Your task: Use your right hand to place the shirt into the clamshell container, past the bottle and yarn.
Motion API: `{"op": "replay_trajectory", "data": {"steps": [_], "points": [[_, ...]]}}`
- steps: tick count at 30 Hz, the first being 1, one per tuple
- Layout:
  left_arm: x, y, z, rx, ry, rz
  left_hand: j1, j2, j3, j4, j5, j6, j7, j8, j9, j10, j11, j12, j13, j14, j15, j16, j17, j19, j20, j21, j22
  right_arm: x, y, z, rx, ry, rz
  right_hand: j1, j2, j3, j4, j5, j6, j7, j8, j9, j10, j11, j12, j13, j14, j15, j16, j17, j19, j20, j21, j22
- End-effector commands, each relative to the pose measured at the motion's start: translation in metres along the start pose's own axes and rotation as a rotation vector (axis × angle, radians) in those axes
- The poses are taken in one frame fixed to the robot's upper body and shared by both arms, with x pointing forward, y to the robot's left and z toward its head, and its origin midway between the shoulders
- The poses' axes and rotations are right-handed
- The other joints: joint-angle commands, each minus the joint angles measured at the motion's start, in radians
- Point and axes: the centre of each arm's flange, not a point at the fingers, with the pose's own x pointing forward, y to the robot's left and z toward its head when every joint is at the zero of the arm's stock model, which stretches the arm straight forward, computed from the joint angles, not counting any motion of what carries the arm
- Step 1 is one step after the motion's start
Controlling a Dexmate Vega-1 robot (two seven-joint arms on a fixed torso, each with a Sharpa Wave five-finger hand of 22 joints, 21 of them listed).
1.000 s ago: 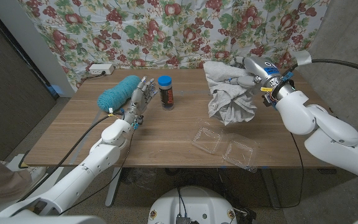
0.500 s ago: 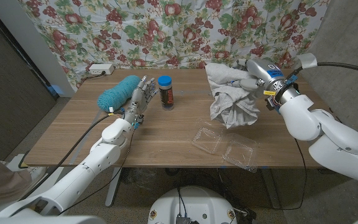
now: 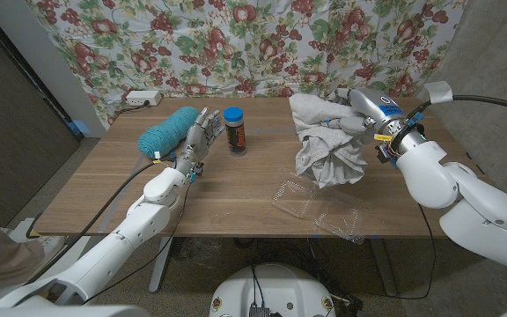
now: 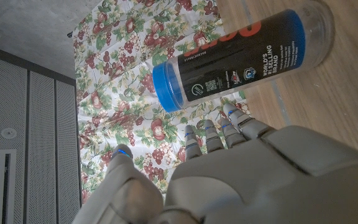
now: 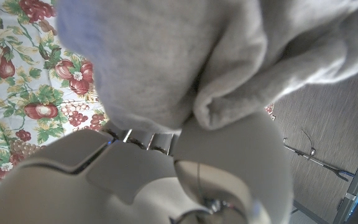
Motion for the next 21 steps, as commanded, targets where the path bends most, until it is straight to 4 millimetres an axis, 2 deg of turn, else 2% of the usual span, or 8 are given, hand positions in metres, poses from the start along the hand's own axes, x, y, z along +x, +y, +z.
{"op": "replay_trajectory", "data": {"steps": [1,21], "points": [[-0.004,0.002,0.0,-0.003,-0.002,0.001,0.007,0.0,-0.005,-0.001,-0.002,0.005,-0.002,-0.002,0.003,0.006,0.001,0.0,0.003,-0.006,-0.059,0.004,0.004,0.009,-0.05,0.004,0.006,-0.01,0.003,0.007,0.019,0.007,0.013,0.061,0.062,0.006,-0.006,0.005,0.011,0.002,0.004,0.001,0.079,-0.075,0.004,0.0,0.016,-0.102,0.004,0.007,0.006,-0.148,0.01,0.003],[-0.003,-0.003,-0.003,-0.009,-0.01,0.004,0.007,0.0,-0.006,-0.001,-0.002,0.006,-0.002,-0.002,0.003,0.011,-0.003,0.002,0.003,-0.007,-0.061,0.004,0.004,0.008,-0.05,0.004,0.006,-0.022,0.007,0.012,0.064,0.012,0.064,0.065,0.061,0.008,-0.008,0.001,0.023,-0.005,0.006,-0.001,0.093,-0.078,0.006,0.004,0.016,-0.102,0.005,0.011,0.007,-0.148,0.011,0.004]]}}
